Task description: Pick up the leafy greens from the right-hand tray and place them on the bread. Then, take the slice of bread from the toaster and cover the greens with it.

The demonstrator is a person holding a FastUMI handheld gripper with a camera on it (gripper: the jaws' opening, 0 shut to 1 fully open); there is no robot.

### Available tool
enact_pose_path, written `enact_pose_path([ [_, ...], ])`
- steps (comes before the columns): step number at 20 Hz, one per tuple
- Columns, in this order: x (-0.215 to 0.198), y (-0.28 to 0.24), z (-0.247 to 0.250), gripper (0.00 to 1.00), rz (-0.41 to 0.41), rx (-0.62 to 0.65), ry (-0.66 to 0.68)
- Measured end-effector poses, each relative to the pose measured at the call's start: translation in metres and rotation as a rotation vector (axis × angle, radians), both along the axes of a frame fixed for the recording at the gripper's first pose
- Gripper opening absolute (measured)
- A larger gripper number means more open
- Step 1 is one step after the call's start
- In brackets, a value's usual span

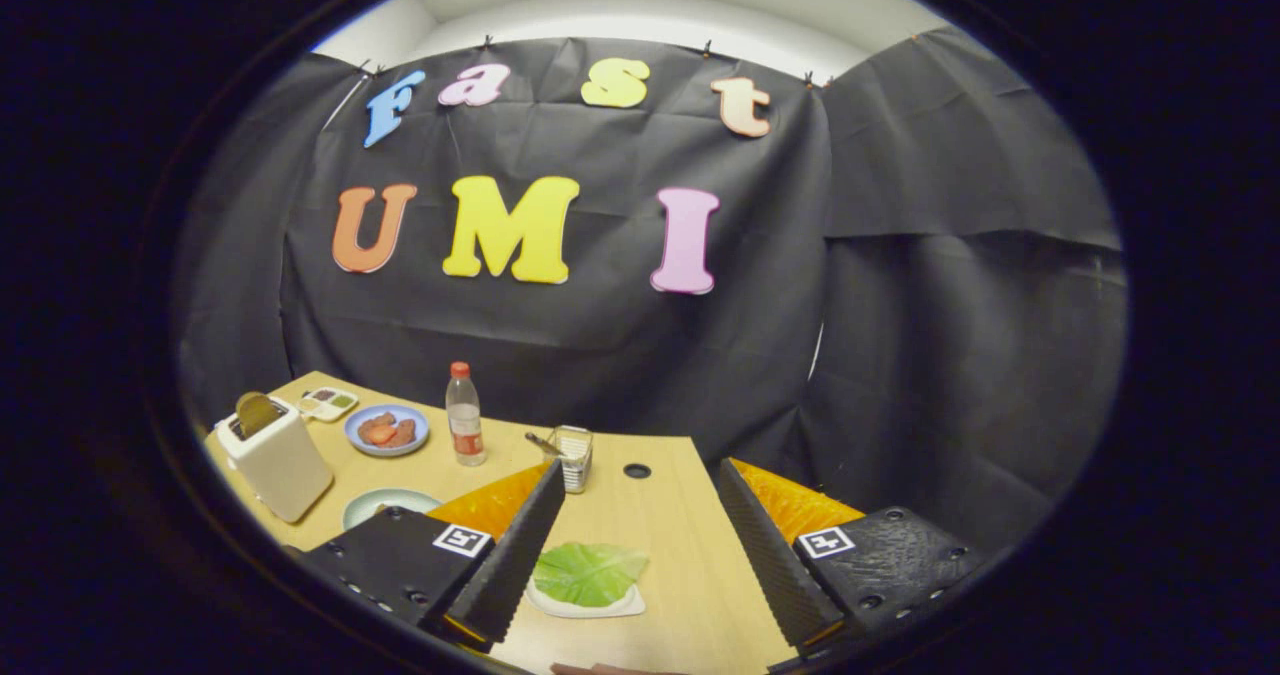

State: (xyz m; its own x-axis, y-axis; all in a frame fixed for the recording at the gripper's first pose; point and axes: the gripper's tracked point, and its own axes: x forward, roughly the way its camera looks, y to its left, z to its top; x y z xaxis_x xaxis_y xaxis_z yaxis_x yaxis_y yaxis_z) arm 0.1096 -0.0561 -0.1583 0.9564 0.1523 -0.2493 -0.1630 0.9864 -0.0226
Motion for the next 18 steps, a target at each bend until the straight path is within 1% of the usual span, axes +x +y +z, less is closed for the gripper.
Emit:
enact_pose_path([
  [5,0.044,0.004,-0.086,0.96,0.067,0.017,0.192],
  [8,0.066,0.006,-0.138,0.96,0.076,0.046,0.332],
  [11,0.080,0.007,-0.187,0.95,0.078,0.062,0.480],
  [14,0.087,0.014,-0.218,0.92,0.105,0.061,0.584],
  [16,0.088,0.019,-0.232,0.92,0.127,0.060,0.644],
  [18,0.089,0.024,-0.243,0.85,0.138,0.067,0.706],
])
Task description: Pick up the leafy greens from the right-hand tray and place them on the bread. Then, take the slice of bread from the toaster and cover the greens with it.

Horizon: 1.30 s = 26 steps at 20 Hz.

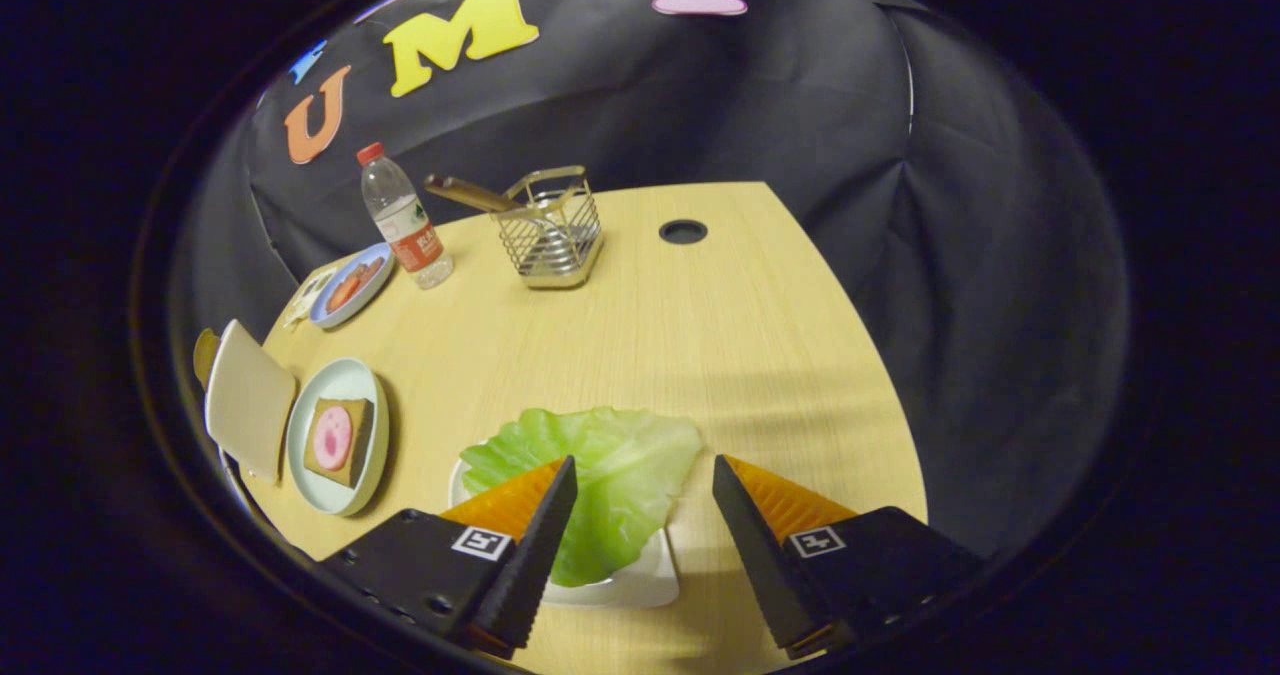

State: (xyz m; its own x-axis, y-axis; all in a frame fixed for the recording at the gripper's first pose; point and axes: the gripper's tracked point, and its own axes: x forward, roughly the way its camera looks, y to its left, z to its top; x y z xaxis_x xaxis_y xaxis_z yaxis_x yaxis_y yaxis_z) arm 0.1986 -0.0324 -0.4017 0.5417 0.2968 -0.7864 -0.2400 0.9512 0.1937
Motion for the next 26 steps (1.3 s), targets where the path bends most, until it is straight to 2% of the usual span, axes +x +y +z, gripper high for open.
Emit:
enact_pose_path([
  [1,0.000,0.001,-0.003,0.75,-0.007,0.001,0.024],
  [3,0.002,0.003,-0.006,0.61,-0.018,0.006,0.045],
  [4,0.004,0.003,-0.005,0.60,-0.022,0.008,0.044],
  [9,0.004,0.006,-0.005,0.32,0.002,-0.018,0.045],
  [10,0.006,0.005,-0.005,0.32,0.005,-0.030,0.040],
  [12,0.005,0.006,-0.007,0.11,-0.001,-0.030,0.053],
  [18,-0.003,0.008,0.012,0.00,-0.016,-0.035,0.002],
  [22,-0.013,0.018,0.042,0.00,-0.018,-0.048,-0.089],
  [26,-0.037,0.036,0.072,0.00,-0.054,-0.064,-0.142],
])
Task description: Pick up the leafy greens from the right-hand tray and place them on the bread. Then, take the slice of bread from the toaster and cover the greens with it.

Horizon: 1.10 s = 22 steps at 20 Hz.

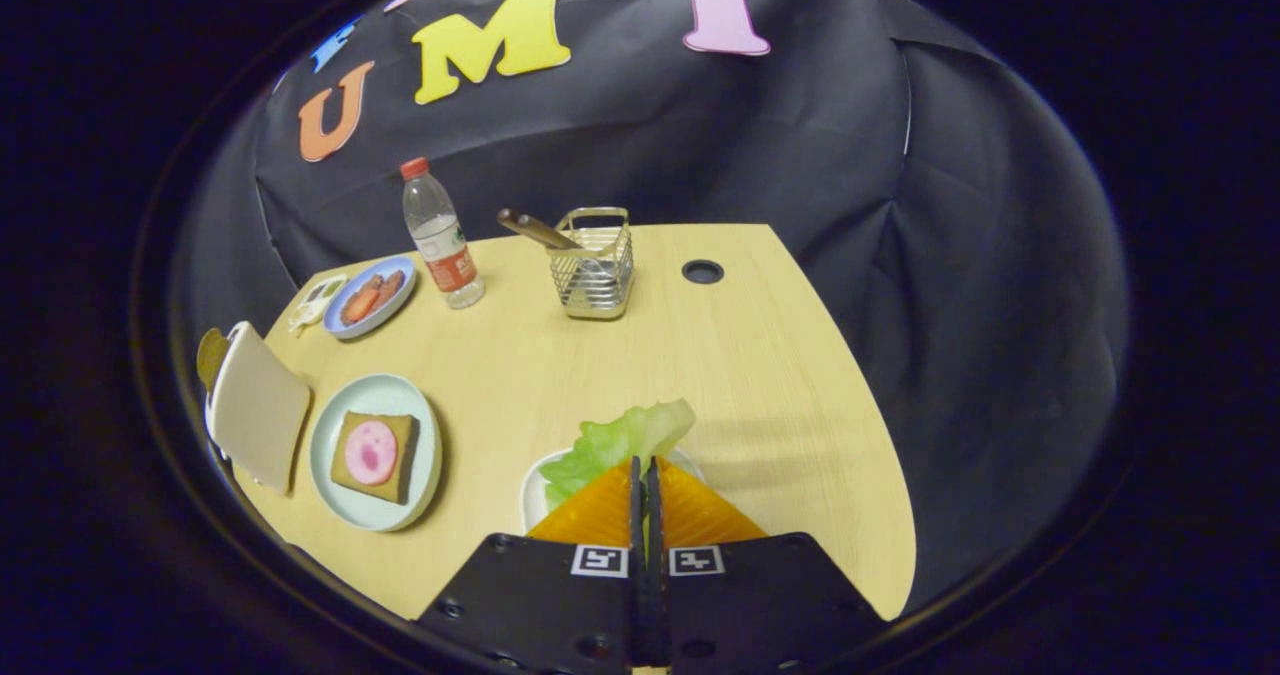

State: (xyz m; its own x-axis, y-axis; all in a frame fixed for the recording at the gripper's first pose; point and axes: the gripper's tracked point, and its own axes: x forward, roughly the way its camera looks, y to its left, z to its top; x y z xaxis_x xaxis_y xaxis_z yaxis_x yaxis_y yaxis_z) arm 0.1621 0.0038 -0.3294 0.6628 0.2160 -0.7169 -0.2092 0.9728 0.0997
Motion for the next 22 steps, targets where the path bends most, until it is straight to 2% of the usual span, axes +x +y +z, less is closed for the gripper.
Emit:
enact_pose_path([
  [3,-0.023,0.019,0.021,0.00,-0.019,0.004,-0.029],
  [12,-0.081,0.102,0.063,0.00,0.004,0.000,-0.069],
  [22,-0.121,0.235,0.075,0.00,0.132,0.045,-0.037],
])
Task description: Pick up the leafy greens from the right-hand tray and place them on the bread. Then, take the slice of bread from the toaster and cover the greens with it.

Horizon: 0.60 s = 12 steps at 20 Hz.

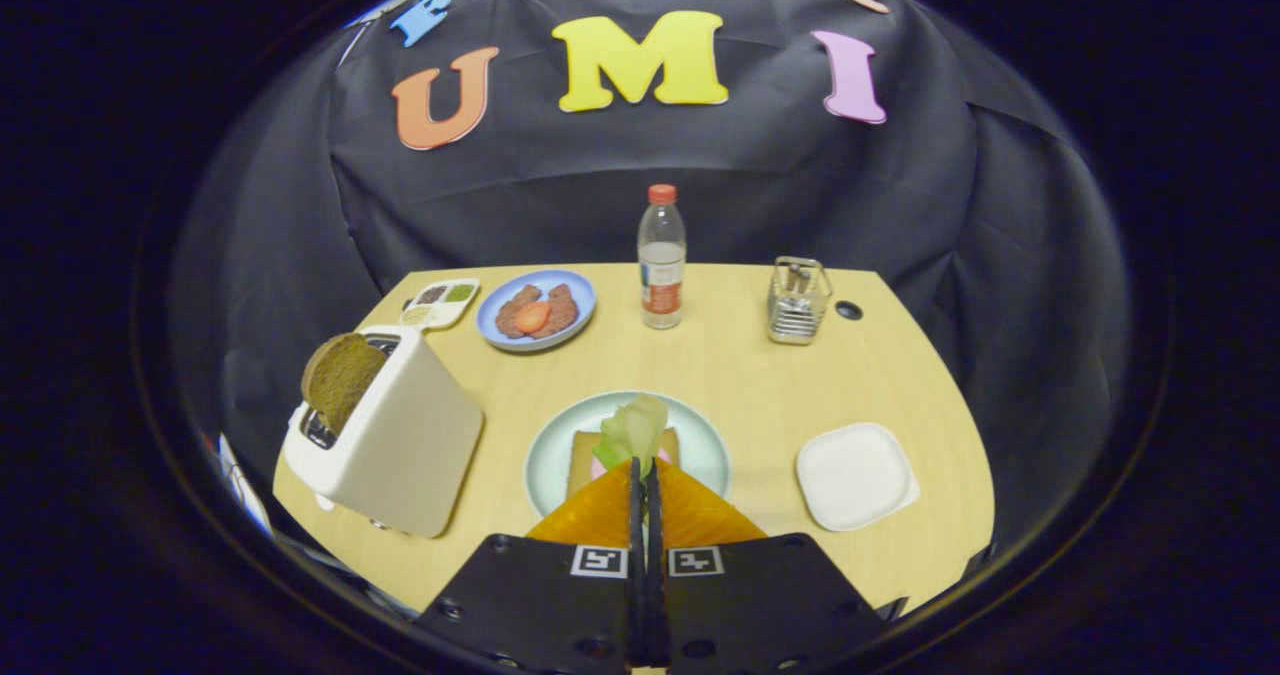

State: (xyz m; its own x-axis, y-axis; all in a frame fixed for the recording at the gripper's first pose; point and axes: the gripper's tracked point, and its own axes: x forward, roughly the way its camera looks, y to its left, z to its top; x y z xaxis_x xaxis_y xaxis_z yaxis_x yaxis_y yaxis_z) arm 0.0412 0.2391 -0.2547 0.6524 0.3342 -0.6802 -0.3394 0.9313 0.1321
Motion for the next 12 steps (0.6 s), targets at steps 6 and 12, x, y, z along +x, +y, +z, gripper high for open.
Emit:
enact_pose_path([
  [6,0.002,0.058,-0.014,0.00,0.056,0.011,0.046],
  [12,0.040,0.048,-0.046,0.00,0.006,-0.037,0.068],
])
